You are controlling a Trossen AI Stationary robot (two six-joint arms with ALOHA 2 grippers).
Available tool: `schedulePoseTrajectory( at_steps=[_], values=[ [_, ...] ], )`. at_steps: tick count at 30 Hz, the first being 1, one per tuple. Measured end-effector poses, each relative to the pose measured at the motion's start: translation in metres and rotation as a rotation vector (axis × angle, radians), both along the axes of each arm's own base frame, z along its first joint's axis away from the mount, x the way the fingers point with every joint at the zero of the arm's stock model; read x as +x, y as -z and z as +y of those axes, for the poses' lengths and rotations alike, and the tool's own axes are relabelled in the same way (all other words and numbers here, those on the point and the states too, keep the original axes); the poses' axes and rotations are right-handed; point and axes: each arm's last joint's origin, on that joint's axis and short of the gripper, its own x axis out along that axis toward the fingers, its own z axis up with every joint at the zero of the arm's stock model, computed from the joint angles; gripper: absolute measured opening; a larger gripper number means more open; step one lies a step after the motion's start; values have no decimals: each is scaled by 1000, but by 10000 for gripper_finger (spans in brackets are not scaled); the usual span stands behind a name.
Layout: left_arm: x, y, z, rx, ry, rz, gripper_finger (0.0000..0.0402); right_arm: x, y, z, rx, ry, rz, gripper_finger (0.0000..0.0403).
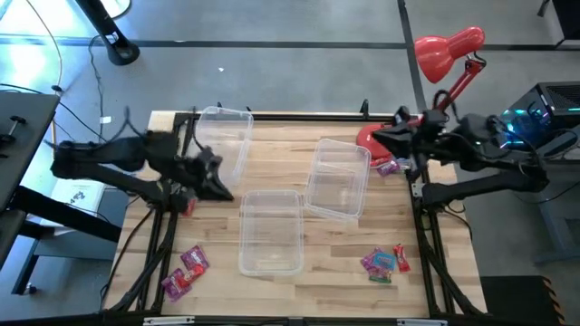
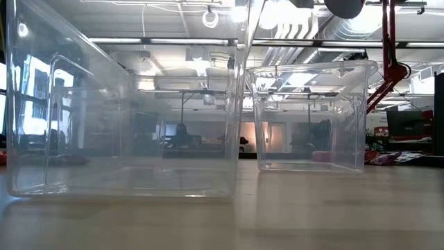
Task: Sort candy
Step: Move the center transparent bin to the top center of the table
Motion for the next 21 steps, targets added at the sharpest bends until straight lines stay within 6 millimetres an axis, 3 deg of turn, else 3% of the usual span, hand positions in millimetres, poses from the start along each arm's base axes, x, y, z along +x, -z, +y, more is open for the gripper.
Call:
schedulePoseTrajectory(
  at_steps=[5, 11, 16, 21],
  values=[
    [25, 55, -13, 58, -58, 213, 0, 21, 4, 0, -37, -8, 101, 0],
    [66, 107, -7, 193, -126, 399, 0, 34, 10, -1, -27, 36, 144, 0],
    [95, 133, 1, 242, -169, 502, 0, 36, 11, -2, -8, 40, 150, 0],
    [114, 146, 7, 390, -239, 551, 0, 36, 11, -2, -8, 40, 148, 0]
  ],
)
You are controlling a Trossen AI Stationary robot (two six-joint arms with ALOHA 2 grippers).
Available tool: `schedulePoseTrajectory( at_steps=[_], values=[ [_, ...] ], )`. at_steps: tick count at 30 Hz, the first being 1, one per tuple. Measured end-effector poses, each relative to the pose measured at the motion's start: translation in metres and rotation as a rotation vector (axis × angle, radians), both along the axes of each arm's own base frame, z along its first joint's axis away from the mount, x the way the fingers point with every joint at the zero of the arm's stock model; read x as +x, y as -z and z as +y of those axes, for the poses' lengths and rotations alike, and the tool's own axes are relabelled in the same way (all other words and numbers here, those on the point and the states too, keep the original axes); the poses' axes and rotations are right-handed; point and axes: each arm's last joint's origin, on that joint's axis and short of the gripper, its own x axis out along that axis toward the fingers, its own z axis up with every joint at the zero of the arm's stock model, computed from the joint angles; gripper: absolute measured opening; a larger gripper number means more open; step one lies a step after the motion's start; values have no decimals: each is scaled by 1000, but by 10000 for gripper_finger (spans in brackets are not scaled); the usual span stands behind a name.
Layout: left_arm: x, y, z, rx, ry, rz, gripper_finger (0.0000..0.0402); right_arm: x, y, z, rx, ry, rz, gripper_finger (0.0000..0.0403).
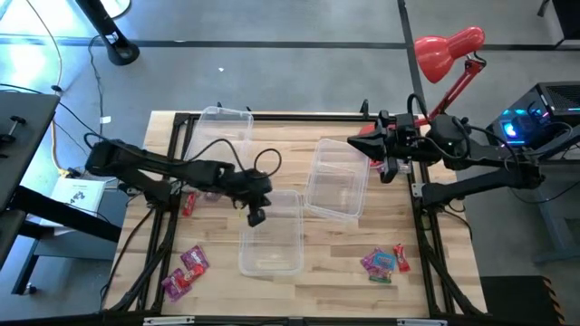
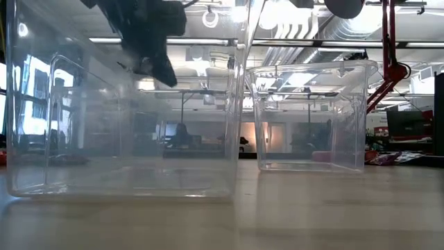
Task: Sort candy
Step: Move the center transparent bin to the top center of the table, then move the right transparent bin to the top center of the table
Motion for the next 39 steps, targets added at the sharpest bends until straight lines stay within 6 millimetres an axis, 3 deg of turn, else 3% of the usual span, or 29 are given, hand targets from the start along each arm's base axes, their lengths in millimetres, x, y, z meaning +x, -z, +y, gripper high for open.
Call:
schedulePoseTrajectory(
  at_steps=[7, 15, 20, 24, 31, 35, 39],
  values=[
    [13, 2, 27, 240, -72, 84, 0, 0, 0, 0, 0, 0, -1, 0],
    [11, -4, 88, 448, -200, 113, 0, 0, 0, 0, 0, 1, 0, 0],
    [6, -9, 128, 510, -272, 96, 0, 0, 0, 0, 0, 1, 0, 0],
    [0, -20, 145, 485, -332, 77, 0, 0, 1, 0, 0, 1, 6, 0],
    [-5, -81, 134, 331, -220, -174, 0, 0, 22, 3, 178, -65, 222, 0],
    [-20, -114, 112, 231, -32, -369, 0, -4, 49, 14, 387, -153, 520, 0],
    [-37, -133, 88, 157, 110, -457, 0, -19, 79, 28, 585, -100, 886, 0]
  ],
)
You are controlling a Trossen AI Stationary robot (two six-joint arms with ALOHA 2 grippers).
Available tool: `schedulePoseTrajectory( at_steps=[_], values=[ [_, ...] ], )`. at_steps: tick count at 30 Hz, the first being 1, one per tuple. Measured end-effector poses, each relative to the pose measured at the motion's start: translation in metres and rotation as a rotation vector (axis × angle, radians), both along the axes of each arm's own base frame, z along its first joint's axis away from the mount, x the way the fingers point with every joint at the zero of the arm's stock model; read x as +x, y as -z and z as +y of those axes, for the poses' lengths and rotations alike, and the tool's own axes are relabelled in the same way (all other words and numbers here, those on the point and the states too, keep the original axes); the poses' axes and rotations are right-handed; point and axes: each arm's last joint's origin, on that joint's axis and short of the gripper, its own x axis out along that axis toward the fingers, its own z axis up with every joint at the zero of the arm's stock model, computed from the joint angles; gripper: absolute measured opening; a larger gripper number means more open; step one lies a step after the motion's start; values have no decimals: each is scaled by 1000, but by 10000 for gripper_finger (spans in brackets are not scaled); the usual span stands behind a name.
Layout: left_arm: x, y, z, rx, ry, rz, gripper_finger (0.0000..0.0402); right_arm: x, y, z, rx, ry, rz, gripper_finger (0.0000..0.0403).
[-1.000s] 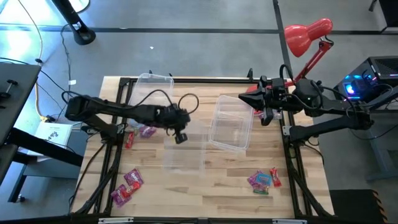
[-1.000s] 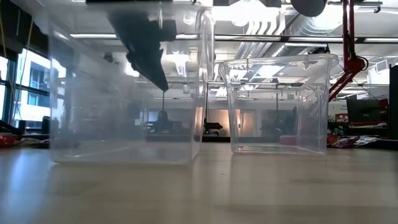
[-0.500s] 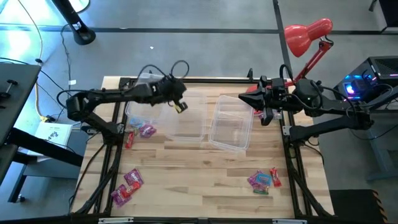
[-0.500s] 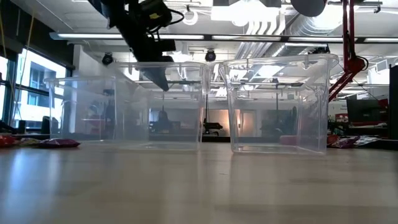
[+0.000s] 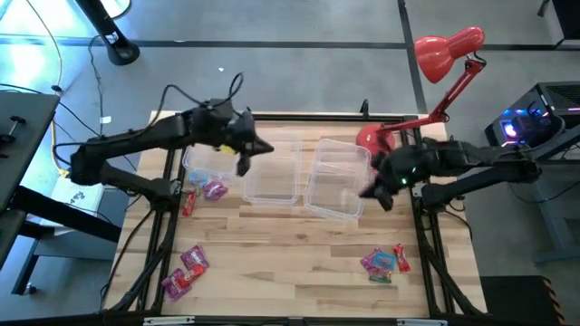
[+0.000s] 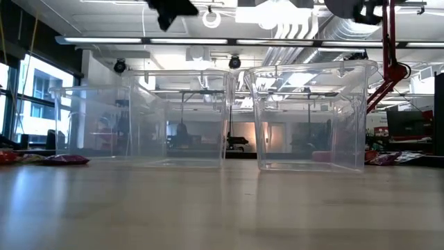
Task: Sort candy
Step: Move the right transparent bin to the top center of the table
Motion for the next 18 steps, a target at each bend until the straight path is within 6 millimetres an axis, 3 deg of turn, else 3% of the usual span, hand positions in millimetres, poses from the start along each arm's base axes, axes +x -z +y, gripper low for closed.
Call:
schedulePoseTrajectory(
  at_steps=[3, 8, 15, 18],
  values=[
    [-12, -12, -15, -24, 47, -47, 0, -13, 12, 10, 53, 32, 205, 0],
    [-30, -17, -33, -60, 86, -97, 0, -22, 34, 13, -45, 196, 405, 0],
    [-53, 17, -44, -223, 51, -158, 0, -6, 85, 0, -108, 381, 479, 0],
    [-61, 30, -48, -296, 39, -206, 0, 4, 98, -7, -109, 426, 461, 0]
  ],
)
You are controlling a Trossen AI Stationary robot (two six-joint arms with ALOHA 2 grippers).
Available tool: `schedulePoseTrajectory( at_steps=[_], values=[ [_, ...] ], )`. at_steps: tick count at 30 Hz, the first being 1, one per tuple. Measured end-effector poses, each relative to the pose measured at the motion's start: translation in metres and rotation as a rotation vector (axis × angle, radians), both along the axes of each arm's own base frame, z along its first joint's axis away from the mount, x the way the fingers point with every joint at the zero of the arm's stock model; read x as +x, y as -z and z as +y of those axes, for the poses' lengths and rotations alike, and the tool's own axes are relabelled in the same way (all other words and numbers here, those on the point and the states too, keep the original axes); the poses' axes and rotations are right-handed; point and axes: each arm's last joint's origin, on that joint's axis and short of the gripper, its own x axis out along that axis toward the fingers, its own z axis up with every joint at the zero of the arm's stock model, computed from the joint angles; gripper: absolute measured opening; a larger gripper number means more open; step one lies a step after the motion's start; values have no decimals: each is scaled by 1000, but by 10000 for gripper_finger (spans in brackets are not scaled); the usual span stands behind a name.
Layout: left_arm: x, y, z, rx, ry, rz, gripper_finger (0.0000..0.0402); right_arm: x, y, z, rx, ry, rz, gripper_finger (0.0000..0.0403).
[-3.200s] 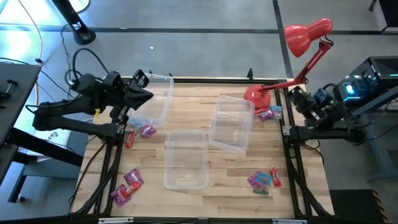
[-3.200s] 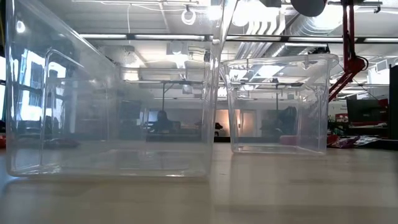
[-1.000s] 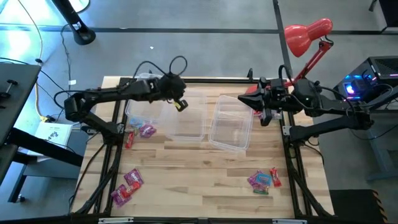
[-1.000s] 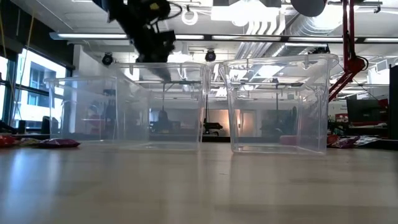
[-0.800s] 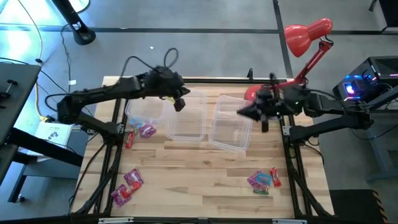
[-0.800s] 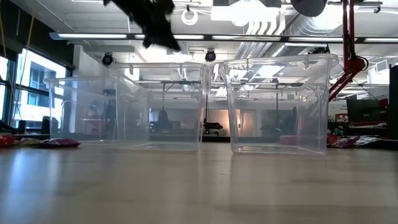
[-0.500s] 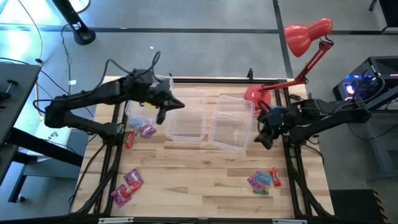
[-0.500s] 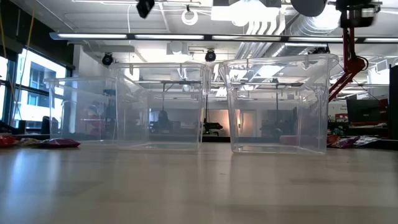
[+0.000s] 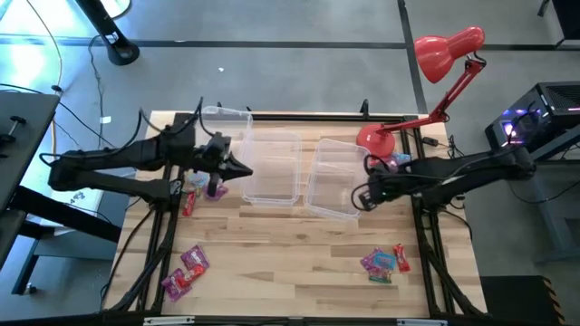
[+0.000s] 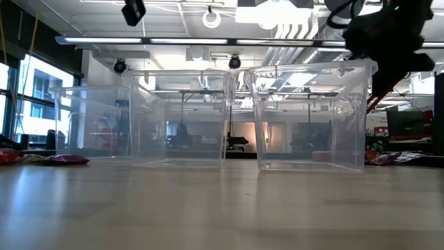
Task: Sort candy
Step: Move the right transparent bin to the top center of the table
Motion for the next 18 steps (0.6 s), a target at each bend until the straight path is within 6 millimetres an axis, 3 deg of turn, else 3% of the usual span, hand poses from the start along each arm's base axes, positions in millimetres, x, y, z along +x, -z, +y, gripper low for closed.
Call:
schedulePoseTrajectory(
  at_steps=[8, 18],
  values=[
    [-25, 16, -7, -37, -101, -7, 0, 31, 12, -21, -73, 38, -78, 0],
    [-41, 45, -7, -15, -182, 332, 0, 66, 26, -63, -183, 53, -164, 0]
  ],
)
